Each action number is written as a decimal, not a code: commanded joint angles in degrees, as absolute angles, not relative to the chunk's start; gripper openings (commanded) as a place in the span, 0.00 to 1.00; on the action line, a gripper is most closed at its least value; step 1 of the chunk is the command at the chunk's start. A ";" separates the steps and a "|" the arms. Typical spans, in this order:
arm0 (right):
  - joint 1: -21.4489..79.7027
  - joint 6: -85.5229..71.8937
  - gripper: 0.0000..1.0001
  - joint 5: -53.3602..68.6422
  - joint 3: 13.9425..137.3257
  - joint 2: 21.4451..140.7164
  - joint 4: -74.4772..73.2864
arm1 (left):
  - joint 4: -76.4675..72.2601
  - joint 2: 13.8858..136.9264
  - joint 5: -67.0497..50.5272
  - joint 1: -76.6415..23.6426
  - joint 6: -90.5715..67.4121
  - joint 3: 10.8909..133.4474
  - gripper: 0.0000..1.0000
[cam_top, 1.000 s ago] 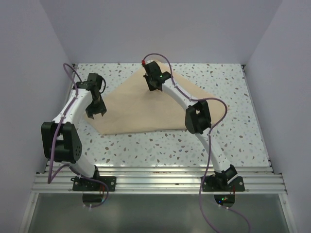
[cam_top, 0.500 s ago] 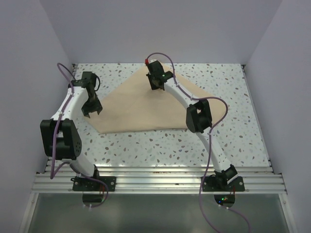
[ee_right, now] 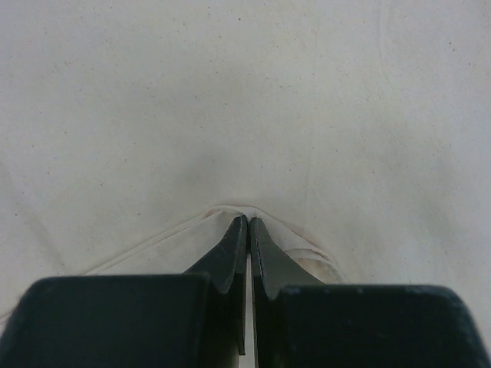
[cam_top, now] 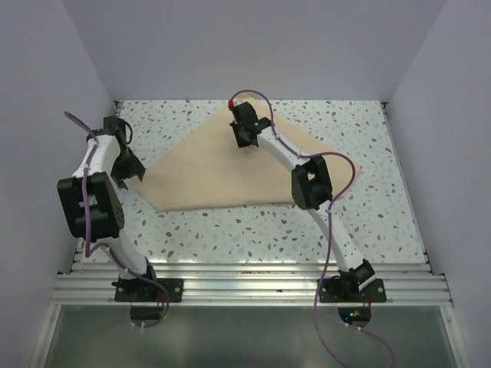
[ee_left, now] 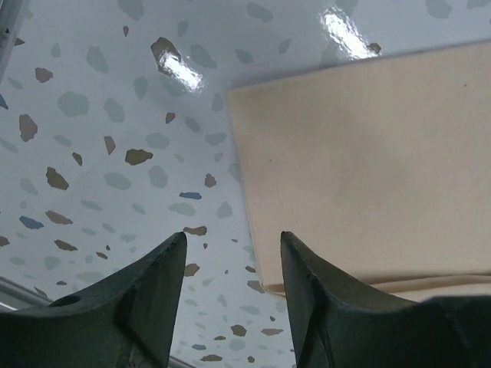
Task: Prepare the surgical pack
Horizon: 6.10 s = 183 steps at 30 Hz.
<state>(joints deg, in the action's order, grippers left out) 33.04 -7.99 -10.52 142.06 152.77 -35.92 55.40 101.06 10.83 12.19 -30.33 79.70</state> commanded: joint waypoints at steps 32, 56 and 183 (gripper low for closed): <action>32.87 -11.60 0.06 -6.06 142.82 154.51 -35.51 | 44.92 115.84 2.65 18.99 -23.56 84.72 0.47; 32.34 -16.61 0.55 -7.03 148.36 145.82 -39.54 | 45.35 108.99 -2.90 18.98 -23.73 84.02 0.00; 39.73 -42.63 0.00 7.92 137.47 146.51 -37.00 | 36.65 82.80 -31.20 4.31 -42.71 79.63 0.00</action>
